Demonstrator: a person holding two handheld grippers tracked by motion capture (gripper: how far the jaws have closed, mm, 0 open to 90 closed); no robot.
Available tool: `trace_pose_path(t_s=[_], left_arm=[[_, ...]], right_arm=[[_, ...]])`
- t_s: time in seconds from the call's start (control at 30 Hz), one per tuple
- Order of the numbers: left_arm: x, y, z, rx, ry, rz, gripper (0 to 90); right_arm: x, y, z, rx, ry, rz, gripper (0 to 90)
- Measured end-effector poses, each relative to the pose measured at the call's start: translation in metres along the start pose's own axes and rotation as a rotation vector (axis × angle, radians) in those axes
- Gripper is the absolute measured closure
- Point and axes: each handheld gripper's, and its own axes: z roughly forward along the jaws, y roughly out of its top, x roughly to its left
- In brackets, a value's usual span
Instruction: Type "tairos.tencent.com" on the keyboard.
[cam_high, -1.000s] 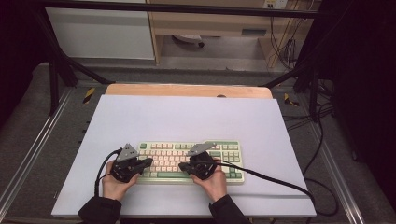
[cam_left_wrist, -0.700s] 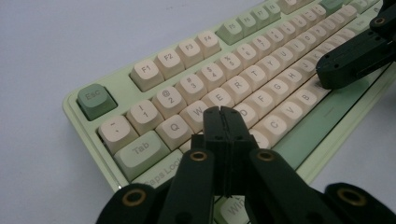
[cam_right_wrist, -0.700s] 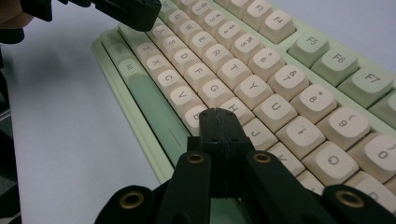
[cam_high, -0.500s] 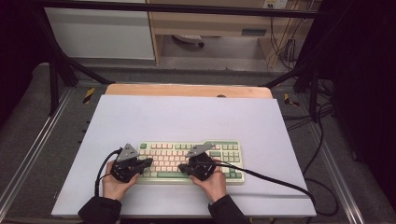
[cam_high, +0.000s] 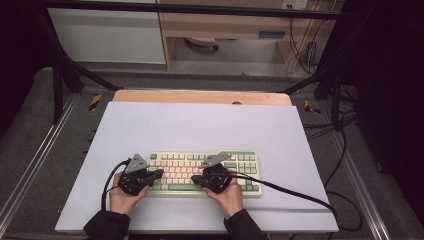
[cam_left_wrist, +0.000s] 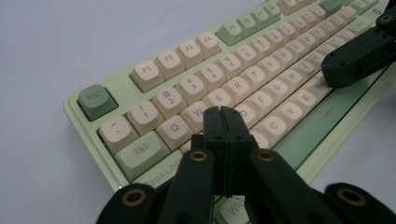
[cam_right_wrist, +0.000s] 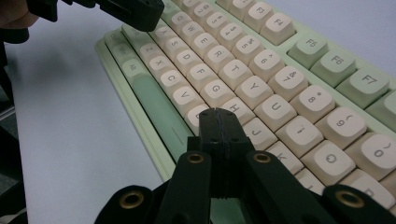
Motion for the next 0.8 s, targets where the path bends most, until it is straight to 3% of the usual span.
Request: trace_pose_path(t_s=[0.43, 0.8], left_arm=[[-0.002, 0.001, -0.001, -0.005, -0.006, 0.001, 90.0], [-0.009, 0.005, 0.002, -0.004, -0.024, 0.009, 90.0]], right_arm=[[-0.003, 0.005, -0.016, 0.001, -0.026, -0.022, 90.0], [-0.008, 0.001, -0.026, 0.001, -0.039, -0.011, 90.0]])
